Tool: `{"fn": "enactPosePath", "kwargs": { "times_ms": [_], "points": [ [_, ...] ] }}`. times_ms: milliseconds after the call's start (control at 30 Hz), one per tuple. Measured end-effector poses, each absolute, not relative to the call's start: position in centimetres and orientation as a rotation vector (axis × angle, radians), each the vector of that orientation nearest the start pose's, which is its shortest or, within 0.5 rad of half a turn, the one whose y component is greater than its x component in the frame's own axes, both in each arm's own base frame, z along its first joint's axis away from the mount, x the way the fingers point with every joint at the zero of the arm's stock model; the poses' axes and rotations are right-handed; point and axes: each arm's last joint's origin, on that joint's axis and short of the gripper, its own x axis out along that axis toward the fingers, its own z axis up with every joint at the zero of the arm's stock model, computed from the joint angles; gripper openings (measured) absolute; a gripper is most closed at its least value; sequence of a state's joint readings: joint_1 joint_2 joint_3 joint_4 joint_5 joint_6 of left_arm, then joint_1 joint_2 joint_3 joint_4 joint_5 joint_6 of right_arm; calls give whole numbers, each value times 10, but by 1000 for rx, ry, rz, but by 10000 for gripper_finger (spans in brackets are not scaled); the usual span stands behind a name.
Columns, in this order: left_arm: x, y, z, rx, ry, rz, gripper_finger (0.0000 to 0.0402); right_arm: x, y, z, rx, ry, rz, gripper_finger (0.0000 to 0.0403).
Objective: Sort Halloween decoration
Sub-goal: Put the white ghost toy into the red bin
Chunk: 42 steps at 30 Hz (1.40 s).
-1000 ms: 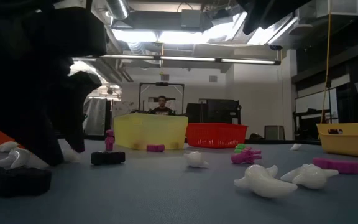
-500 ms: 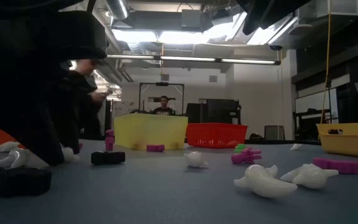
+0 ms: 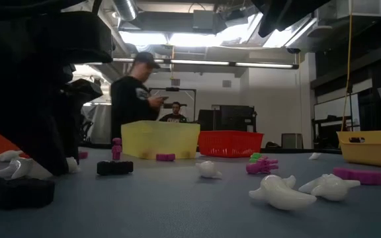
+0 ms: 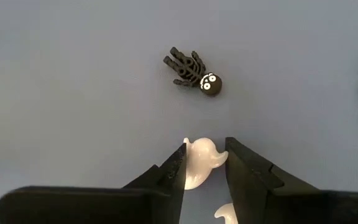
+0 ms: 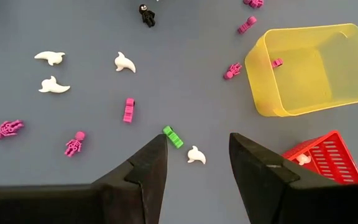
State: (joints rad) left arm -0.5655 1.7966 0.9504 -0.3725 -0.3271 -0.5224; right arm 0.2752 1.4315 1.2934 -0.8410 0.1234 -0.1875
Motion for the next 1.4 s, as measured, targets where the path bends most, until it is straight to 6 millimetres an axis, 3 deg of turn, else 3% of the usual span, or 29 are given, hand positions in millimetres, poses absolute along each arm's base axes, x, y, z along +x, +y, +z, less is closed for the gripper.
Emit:
{"fn": "enactPosePath", "kwargs": {
  "times_ms": [367, 1400],
  "points": [
    [275, -163, 128, 62, 1102, 85, 64, 278, 75, 311, -366, 947, 230, 170],
    [277, -165, 133, 15, 1068, 87, 62, 278, 75, 310, -366, 948, 229, 170]
  ]
}}
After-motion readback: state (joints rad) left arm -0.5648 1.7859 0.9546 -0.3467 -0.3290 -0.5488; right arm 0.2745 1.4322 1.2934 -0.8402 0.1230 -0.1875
